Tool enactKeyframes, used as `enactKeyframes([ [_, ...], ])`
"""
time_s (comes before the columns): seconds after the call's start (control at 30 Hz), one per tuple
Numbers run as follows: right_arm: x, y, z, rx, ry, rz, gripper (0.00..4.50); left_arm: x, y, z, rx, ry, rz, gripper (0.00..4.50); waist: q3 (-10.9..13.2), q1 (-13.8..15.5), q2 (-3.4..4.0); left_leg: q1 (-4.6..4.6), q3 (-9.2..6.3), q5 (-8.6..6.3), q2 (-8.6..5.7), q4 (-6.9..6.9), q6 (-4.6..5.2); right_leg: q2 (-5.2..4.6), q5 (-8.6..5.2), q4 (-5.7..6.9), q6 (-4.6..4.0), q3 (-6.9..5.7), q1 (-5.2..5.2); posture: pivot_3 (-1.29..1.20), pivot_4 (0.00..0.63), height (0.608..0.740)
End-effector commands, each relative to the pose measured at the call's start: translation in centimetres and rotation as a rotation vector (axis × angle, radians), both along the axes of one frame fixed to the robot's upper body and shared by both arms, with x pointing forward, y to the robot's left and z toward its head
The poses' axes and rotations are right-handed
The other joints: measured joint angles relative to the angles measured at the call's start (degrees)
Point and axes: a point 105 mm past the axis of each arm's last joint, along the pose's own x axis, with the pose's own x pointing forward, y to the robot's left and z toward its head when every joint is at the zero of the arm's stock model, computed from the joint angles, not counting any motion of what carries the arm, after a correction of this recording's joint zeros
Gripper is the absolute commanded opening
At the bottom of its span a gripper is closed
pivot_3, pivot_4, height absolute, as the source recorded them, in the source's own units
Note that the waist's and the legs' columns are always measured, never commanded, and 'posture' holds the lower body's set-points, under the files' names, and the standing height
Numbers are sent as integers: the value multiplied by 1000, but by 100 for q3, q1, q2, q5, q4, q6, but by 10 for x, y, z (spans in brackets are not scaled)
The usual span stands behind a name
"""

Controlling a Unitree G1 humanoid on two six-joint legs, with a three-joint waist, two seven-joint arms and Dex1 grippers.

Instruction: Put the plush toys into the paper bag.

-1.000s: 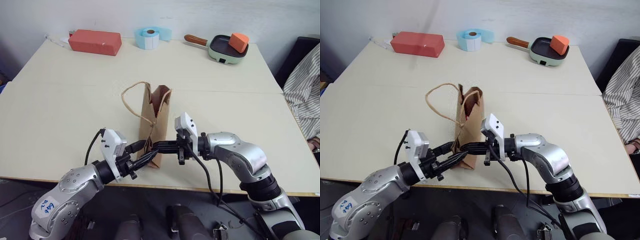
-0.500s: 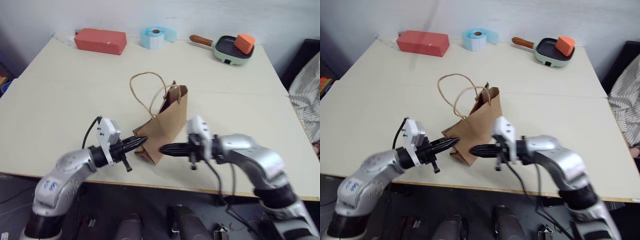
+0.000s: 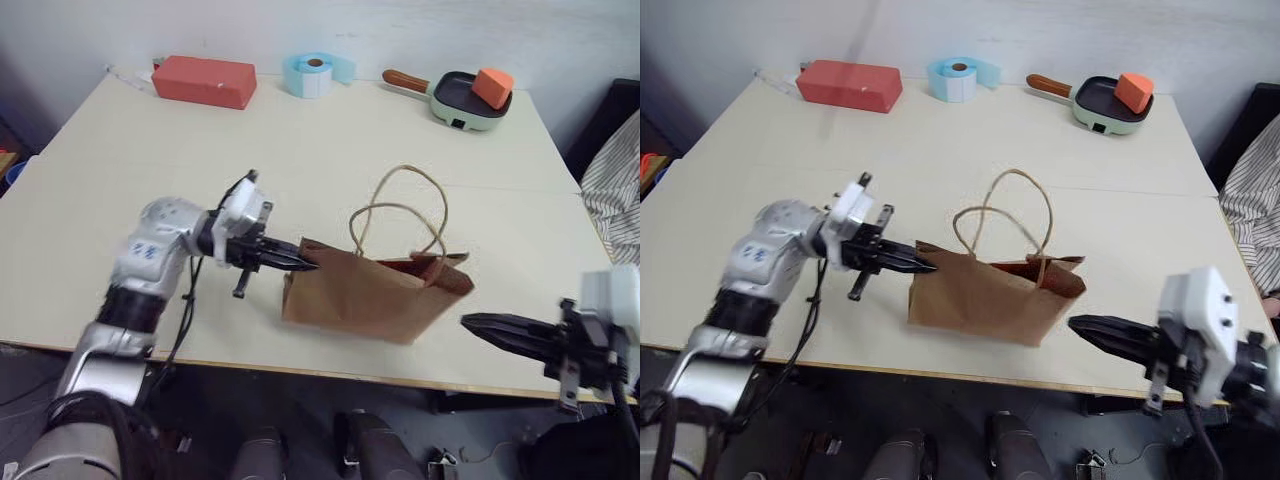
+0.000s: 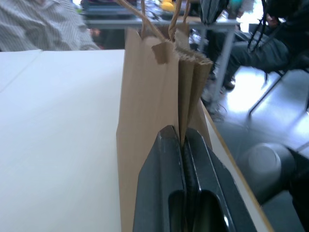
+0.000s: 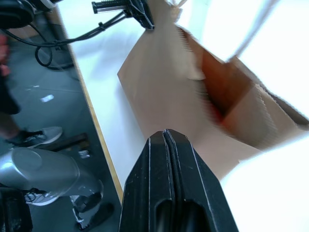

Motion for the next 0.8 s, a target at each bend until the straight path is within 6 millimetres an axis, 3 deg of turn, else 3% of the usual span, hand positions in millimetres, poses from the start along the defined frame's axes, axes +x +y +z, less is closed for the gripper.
enactKeyframes([
  [0.03,-9,1,3,-9,-41,-48,0,9,-5,-9,54,-47,-70,14,0,-19,-2,-1,1,0,0,0,1,1,0,0,0,0,0,0,150,740],
  [0.2,-11,2,-6,-18,-21,-75,0,18,-5,-20,97,-45,-33,14,0,-25,-2,4,1,-1,2,-2,2,9,1,7,1,15,-4,0,150,740],
  [0.3,-3,0,-5,-5,-22,-78,179,19,7,-18,113,-19,14,621,0,-20,-2,12,3,-1,1,-2,2,7,1,13,1,18,-3,0,150,740],
  [0.37,3,-5,-3,5,-13,-73,604,18,19,-11,108,2,56,1227,0,-33,-3,15,4,-1,2,-2,2,7,1,15,1,19,-3,0,150,740],
  [0.47,11,-13,0,1,-2,-42,1591,5,45,7,100,63,141,2130,0,-49,-2,16,4,-1,6,-5,1,7,0,15,1,21,-4,0,150,740],
  [0.6,19,-30,9,-26,18,3,2977,-32,87,35,99,207,245,3345,3,-33,3,20,-3,0,10,-6,-1,4,-1,17,-2,17,-4,0,150,740],
  [0.73,21,-57,31,-20,58,65,4305,-73,126,74,87,264,372,4492,8,-28,-6,19,-6,-1,11,-12,1,1,-1,9,-2,15,-3,0,150,740],
  [0.8,23,-70,44,-6,62,78,4451,-87,138,88,83,285,404,4500,8,3,-2,22,-6,-2,7,-8,2,-5,-2,4,-3,13,2,0,150,740],
])
